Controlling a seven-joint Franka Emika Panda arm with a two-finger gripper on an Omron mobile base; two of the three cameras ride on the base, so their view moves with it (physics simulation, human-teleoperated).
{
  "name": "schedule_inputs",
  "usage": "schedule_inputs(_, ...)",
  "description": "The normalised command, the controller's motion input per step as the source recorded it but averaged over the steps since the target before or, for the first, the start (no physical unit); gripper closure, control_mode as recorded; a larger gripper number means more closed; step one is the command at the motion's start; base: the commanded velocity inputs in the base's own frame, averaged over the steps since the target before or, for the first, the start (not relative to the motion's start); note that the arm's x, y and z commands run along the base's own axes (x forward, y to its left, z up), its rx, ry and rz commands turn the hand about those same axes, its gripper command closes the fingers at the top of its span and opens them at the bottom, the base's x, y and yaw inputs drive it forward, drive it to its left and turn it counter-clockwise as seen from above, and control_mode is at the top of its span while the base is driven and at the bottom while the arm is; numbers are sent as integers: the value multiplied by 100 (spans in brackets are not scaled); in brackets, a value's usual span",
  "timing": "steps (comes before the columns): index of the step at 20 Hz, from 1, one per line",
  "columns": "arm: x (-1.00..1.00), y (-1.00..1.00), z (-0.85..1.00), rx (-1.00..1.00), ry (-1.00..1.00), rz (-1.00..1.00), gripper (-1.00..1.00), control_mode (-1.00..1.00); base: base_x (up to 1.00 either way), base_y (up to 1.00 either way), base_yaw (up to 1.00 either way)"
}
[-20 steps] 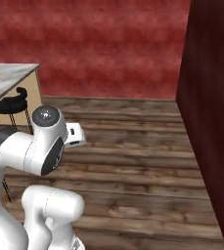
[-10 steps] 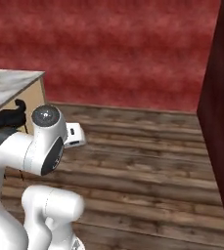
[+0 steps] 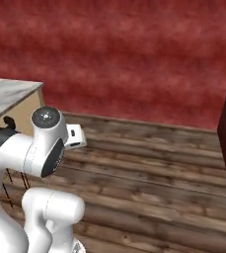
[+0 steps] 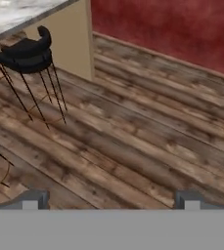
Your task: Four empty soda cans are scattered around the kitchen. Gather all the cans and cluster them next to the stove for recycling.
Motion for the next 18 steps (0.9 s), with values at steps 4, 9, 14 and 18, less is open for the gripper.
schedule_inputs(4,0,0,0,0,0,0,-100,100,100,-18,23)
schedule_inputs(9,0,0,0,0,0,0,-100,100,97,-23,23)
schedule_inputs(14,0,0,0,0,0,0,-100,100,98,-23,24)
schedule_inputs(18,0,0,0,0,0,0,-100,100,99,-23,26)
